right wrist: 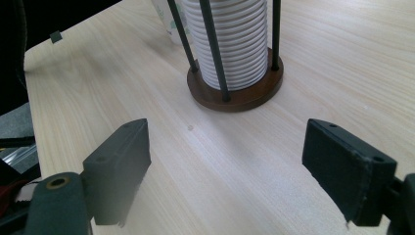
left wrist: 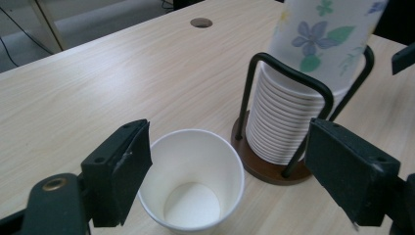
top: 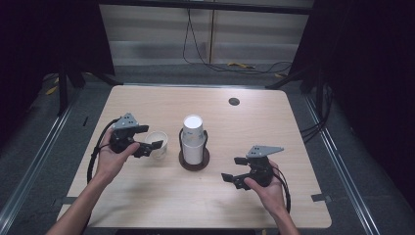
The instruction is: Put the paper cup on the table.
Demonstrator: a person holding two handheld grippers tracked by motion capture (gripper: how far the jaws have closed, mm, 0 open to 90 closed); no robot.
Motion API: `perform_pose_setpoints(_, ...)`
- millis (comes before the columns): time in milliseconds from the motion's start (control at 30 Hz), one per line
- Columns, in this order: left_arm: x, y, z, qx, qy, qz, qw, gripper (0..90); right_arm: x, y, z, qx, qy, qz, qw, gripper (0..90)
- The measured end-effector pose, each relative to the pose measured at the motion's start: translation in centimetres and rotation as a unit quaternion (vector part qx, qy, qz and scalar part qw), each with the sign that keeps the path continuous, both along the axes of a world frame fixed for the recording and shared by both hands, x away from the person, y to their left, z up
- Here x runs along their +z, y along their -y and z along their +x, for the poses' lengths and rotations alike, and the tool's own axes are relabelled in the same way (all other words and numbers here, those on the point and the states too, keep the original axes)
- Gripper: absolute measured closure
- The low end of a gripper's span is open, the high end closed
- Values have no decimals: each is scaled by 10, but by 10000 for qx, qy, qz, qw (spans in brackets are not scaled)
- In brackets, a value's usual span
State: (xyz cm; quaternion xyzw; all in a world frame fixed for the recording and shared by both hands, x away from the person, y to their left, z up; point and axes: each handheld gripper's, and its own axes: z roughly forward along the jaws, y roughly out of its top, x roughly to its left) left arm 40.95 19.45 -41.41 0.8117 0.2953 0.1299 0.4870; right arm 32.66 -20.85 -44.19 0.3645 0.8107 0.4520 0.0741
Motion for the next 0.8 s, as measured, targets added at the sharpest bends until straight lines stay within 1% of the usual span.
perform_pose_setpoints(67,0,-2,-5,36,-2,-96,9999,175,0,0,0,-11,0,-1,10000,179)
perform_pose_setpoints(100,-1,-2,-6,31,-30,-99,9999,175,0,0,0,-15,1,1,10000,179)
perform_pose_setpoints(133,-1,-3,-8,14,-20,-65,10000,175,0,0,0,-18,-3,-1,10000,179)
perform_pose_setpoints(200,-2,-3,-11,57,5,-41,10000,175,0,0,0,-15,-10,-6,10000,179)
perform_pose_setpoints(267,-3,-4,-15,54,-24,-119,9999,175,-1,0,0,3,-2,-19,10000,179)
perform_pose_setpoints(367,-5,-6,-20,44,-12,-189,9998,175,0,0,0,-17,0,-5,10000,179)
perform_pose_setpoints(400,-6,-7,-22,66,15,-157,9999,175,0,0,0,-24,1,-3,10000,179)
perform_pose_setpoints(433,-7,-8,-26,137,90,-98,9998,174,0,0,0,-27,7,1,10000,179)
perform_pose_setpoints(467,-8,-8,-30,160,112,-120,9997,174,0,0,0,-23,10,-1,10000,178)
perform_pose_setpoints(533,-11,-7,-33,66,-14,-289,9996,174,-1,0,0,-41,-6,4,10000,178)
perform_pose_setpoints(567,-12,-7,-34,48,-38,-290,9996,174,-1,0,0,-49,-16,10,10000,178)
perform_pose_setpoints(600,-13,-7,-36,44,-15,-273,9996,174,-2,0,0,-30,-13,-1,10000,178)
perform_pose_setpoints(667,-17,-6,-39,-3,-90,-310,9995,174,-2,-1,0,-36,-20,-21,10000,178)
perform_pose_setpoints(700,-19,-7,-41,-17,-92,-272,9996,174,-2,-1,-1,-29,-6,-21,10000,178)
perform_pose_setpoints(767,-22,-7,-44,39,-93,-357,9993,174,-2,-1,0,-50,8,-9,10000,178)
perform_pose_setpoints(800,-23,-8,-46,111,-104,-343,9993,174,-2,0,0,-61,-9,-7,10000,178)
